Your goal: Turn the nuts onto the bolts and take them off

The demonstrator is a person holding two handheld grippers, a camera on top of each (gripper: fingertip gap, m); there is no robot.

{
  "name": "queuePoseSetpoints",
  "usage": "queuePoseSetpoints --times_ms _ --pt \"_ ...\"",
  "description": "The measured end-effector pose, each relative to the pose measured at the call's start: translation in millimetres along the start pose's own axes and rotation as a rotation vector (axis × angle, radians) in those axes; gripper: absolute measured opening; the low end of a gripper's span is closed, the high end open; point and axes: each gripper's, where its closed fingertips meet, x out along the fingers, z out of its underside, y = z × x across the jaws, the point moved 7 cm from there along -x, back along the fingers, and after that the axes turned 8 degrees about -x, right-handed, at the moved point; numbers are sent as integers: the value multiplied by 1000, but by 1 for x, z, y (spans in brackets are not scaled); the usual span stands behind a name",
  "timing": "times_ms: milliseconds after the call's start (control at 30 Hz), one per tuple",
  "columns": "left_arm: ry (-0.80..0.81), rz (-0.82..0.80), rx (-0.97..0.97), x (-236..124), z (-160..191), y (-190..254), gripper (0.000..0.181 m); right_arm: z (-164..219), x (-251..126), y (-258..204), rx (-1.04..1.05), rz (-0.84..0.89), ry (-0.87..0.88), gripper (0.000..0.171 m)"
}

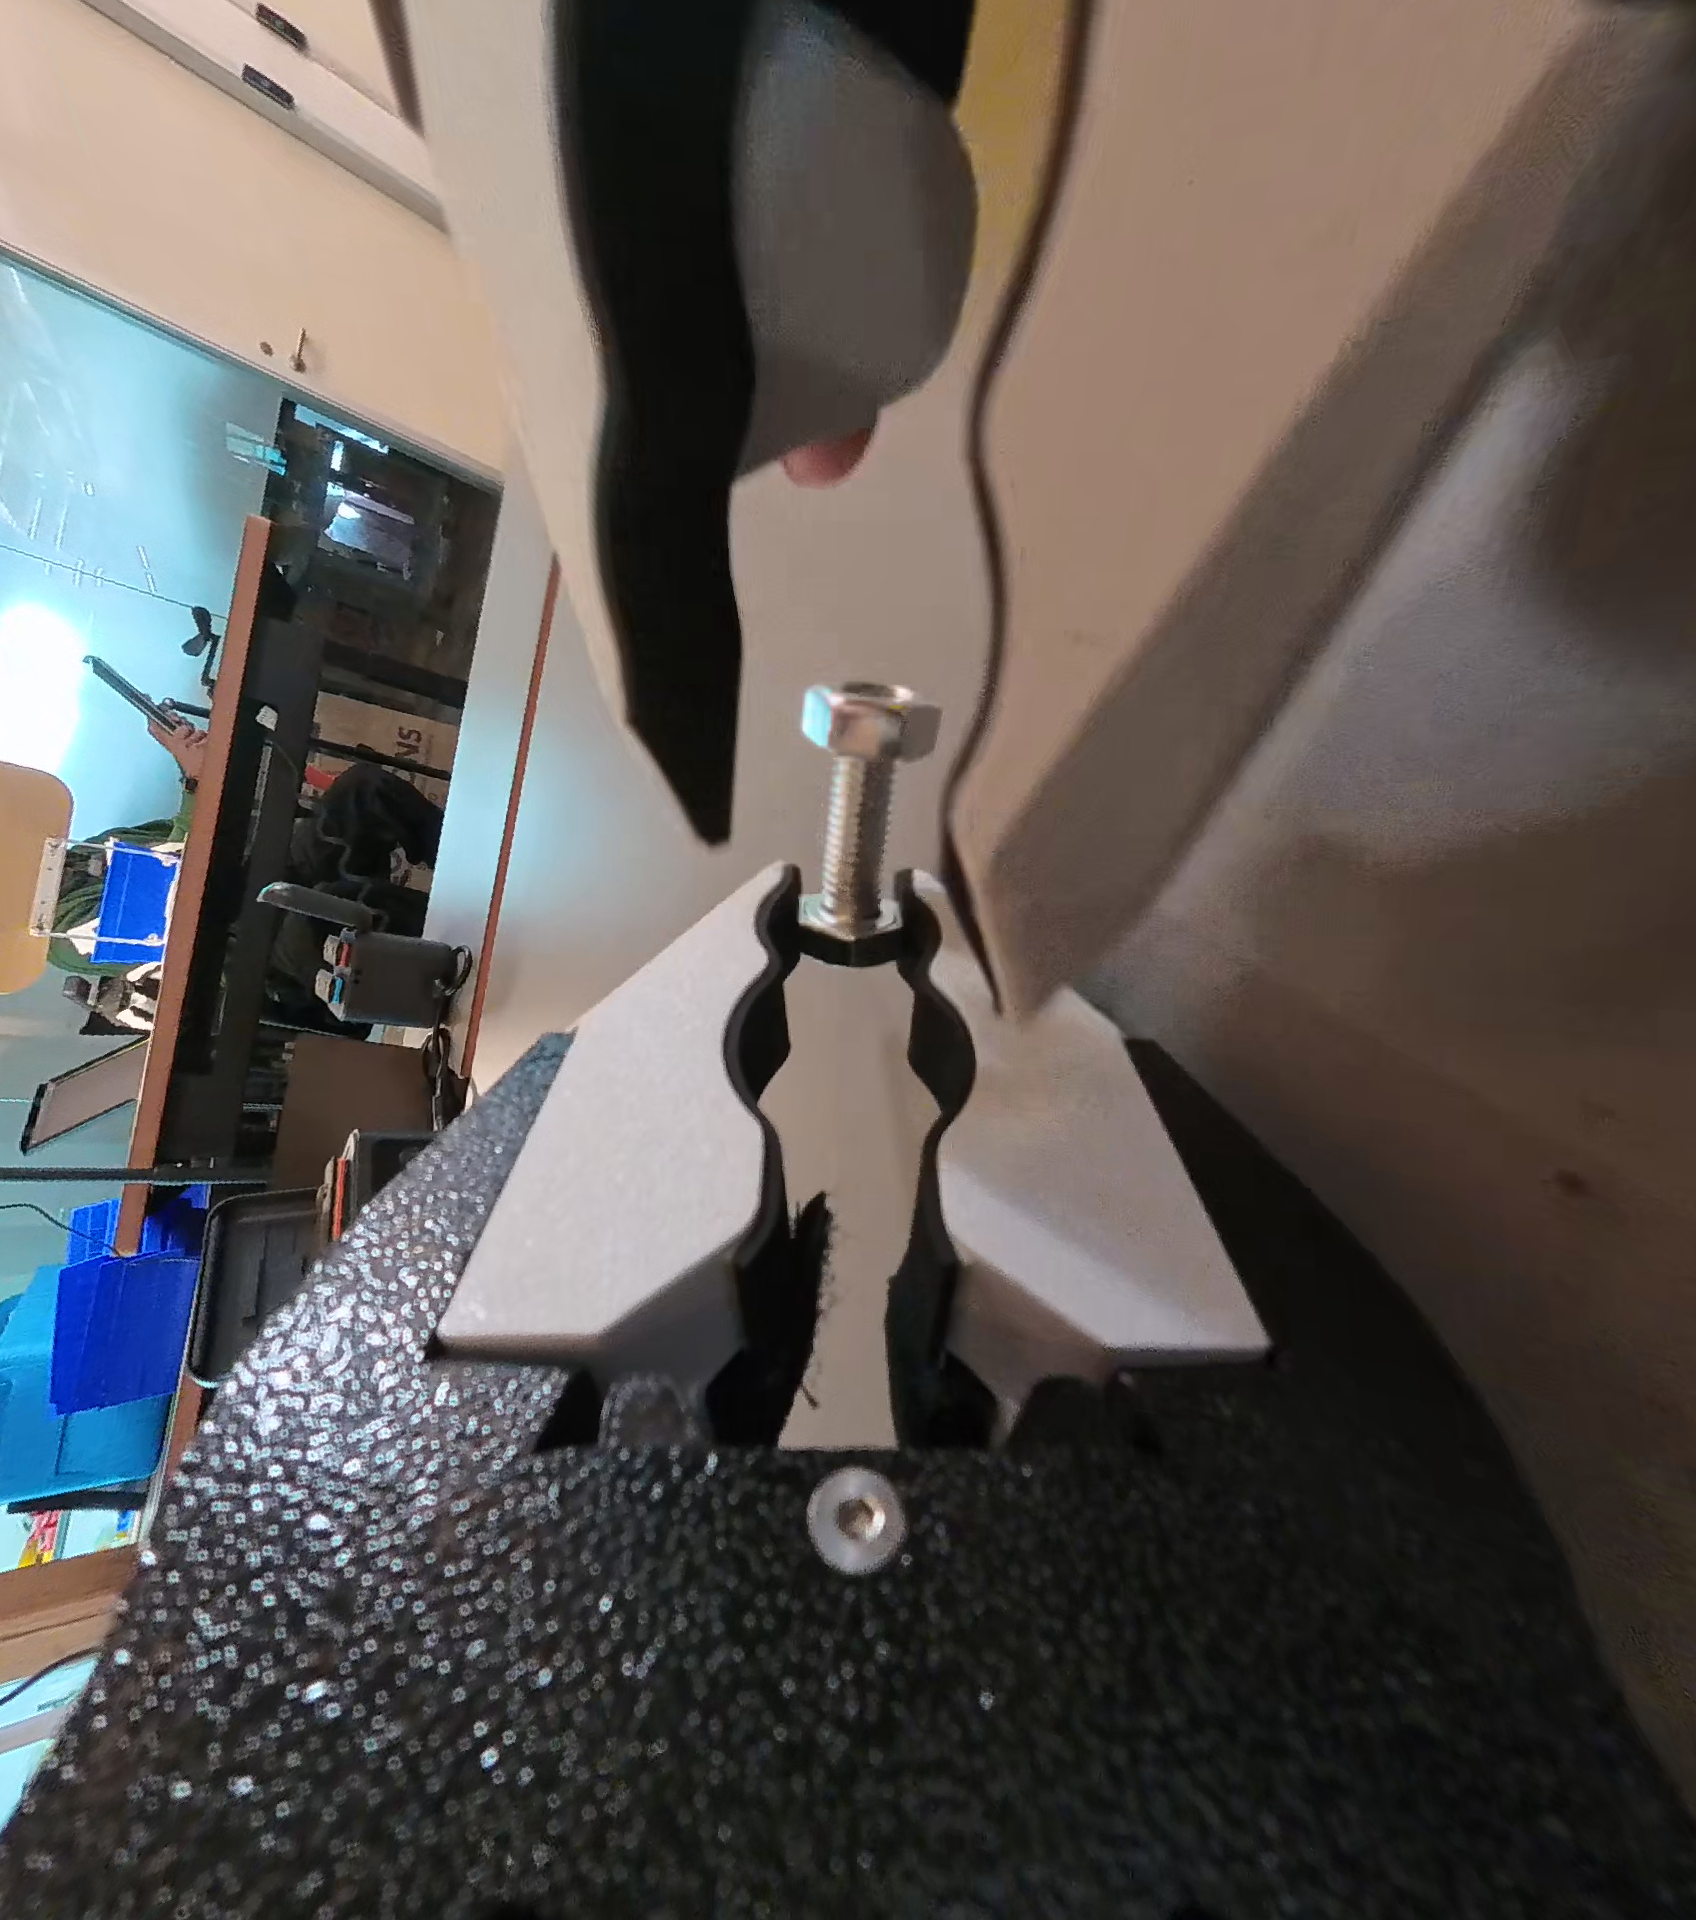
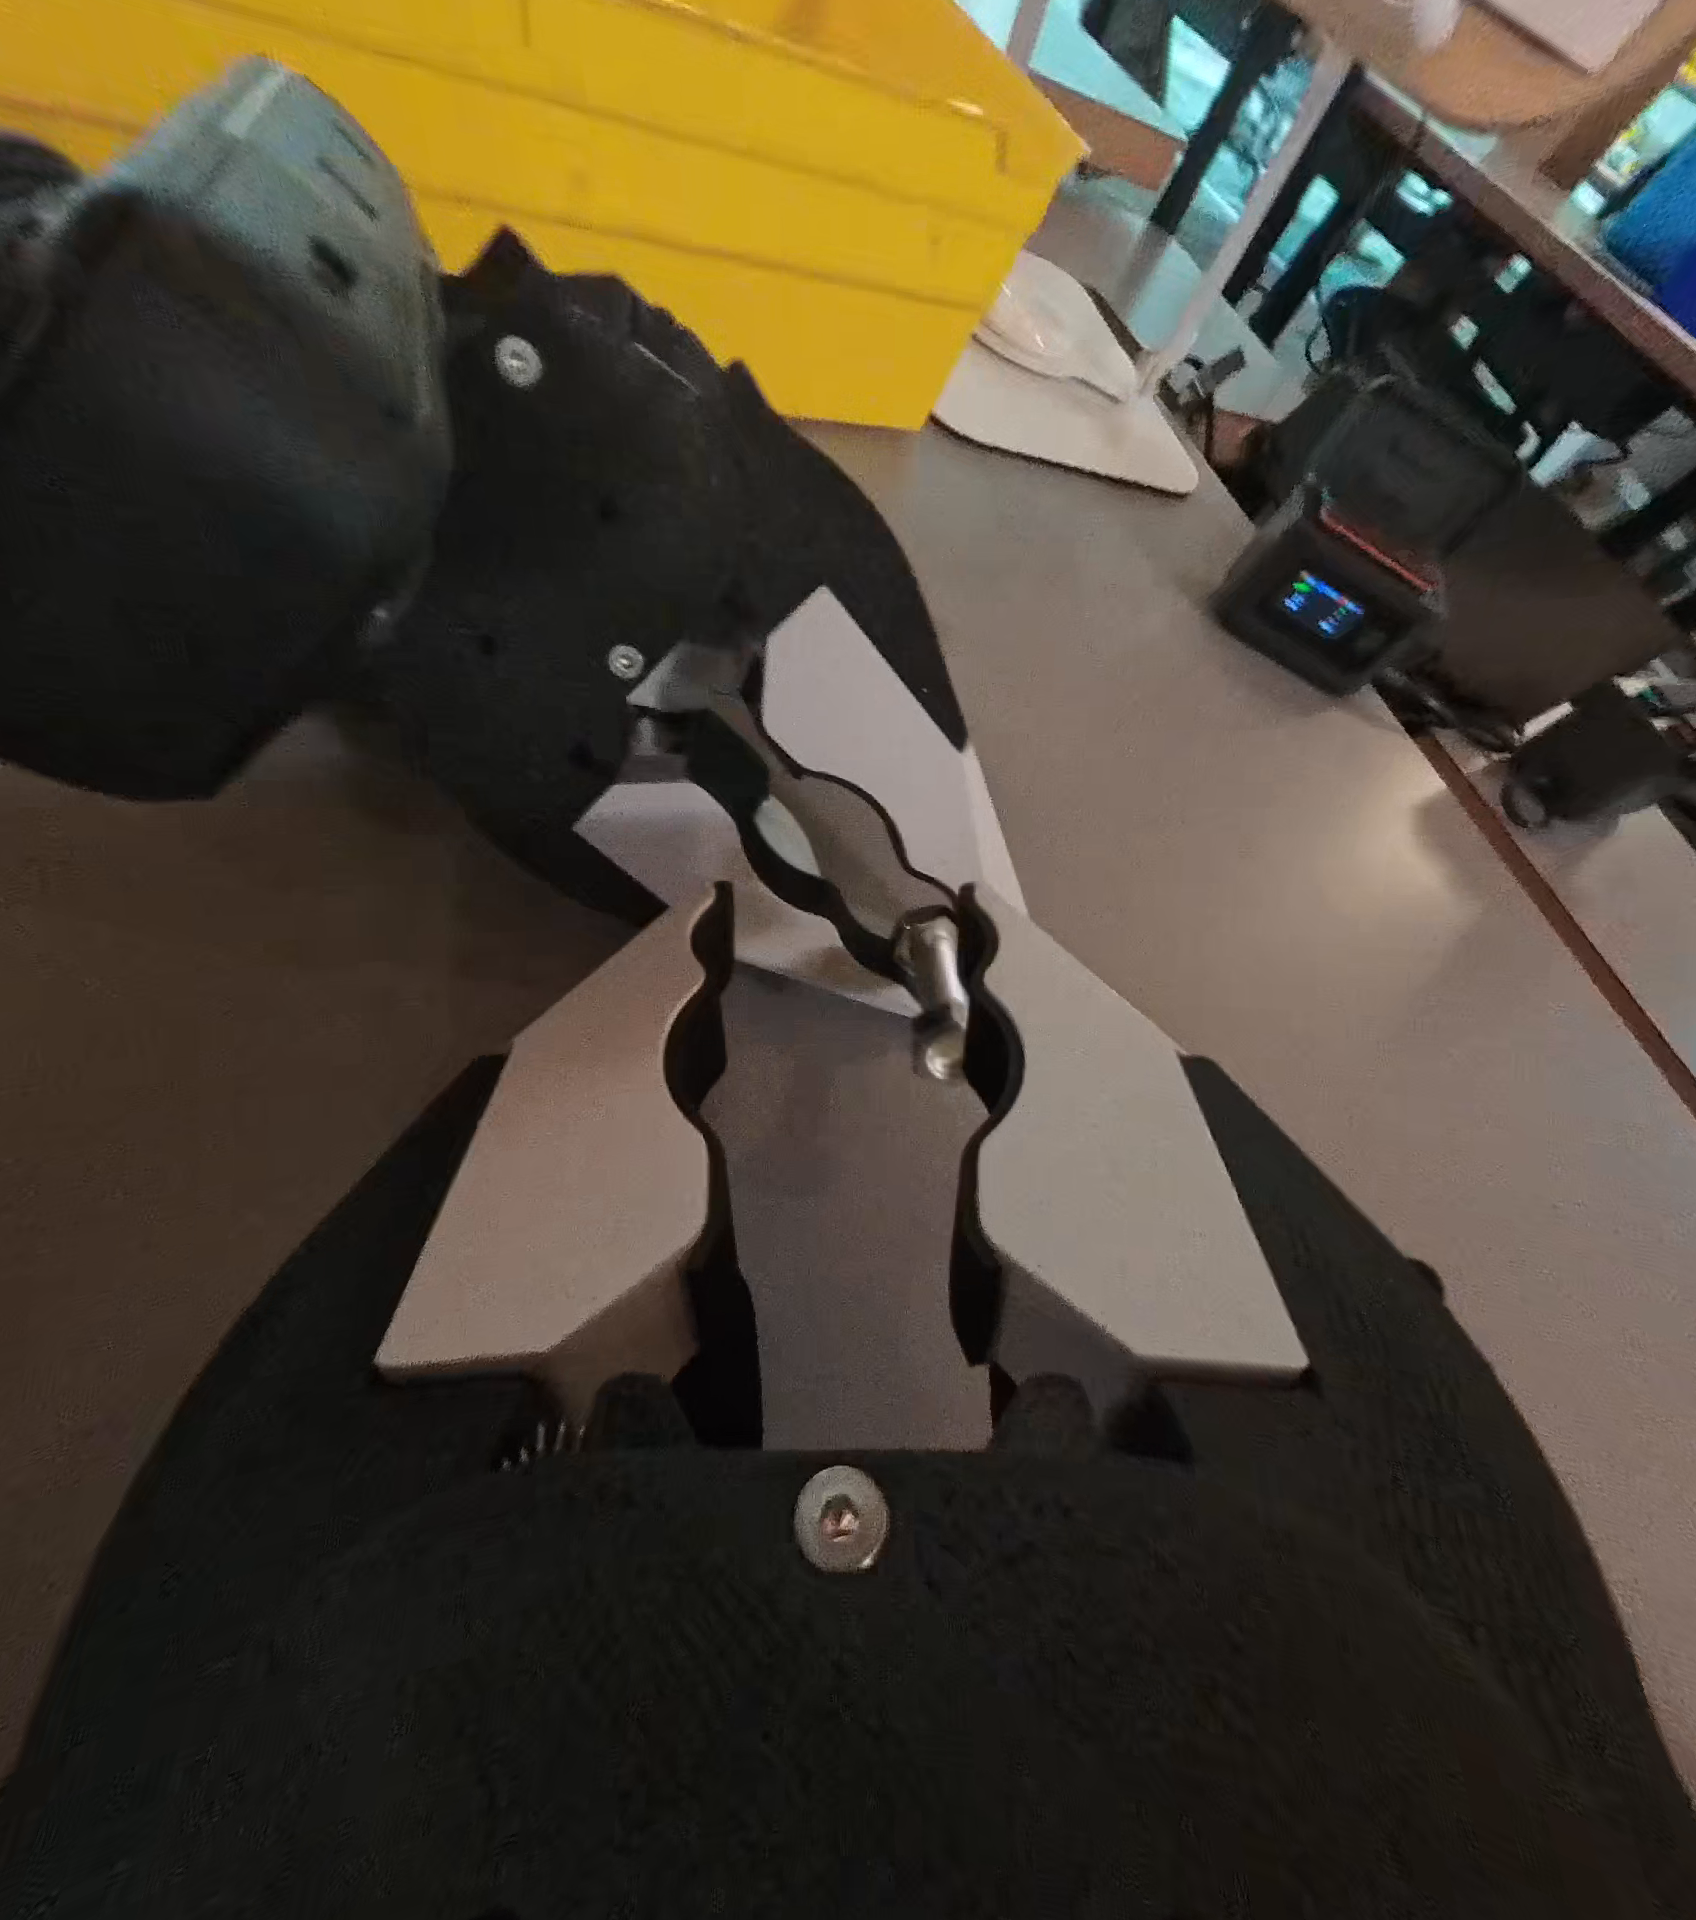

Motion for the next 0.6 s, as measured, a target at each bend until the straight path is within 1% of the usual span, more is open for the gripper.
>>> queuePoseSetpoints --times_ms 100,200,267,300,367,400,433,500,533,600 --pt "-1 1 -1 0 0 0 16 18 -3 13 105 36 -134 44" --pt "-2 0 5 0 0 1 16 30 -2 12 182 -12 -195 44" --pt "-3 -1 6 1 0 1 16 23 2 7 158 -40 -142 46" --pt "0 -1 8 1 0 1 16 17 2 4 104 -31 -96 47" --pt "-4 0 6 1 0 1 16 2 -1 -3 3 -22 20 43" --pt "-3 0 6 1 0 1 16 0 -2 1 -3 15 10 39" --pt "-2 -1 7 1 0 1 16 4 -3 4 4 27 -39 40" --pt "-4 -1 8 1 -1 1 16 20 -4 14 68 62 -131 38" --pt "-5 -2 11 1 -1 1 16 26 -5 15 112 50 -166 37" --pt "-5 -2 13 1 -1 2 16 29 -4 14 205 -3 -176 37"
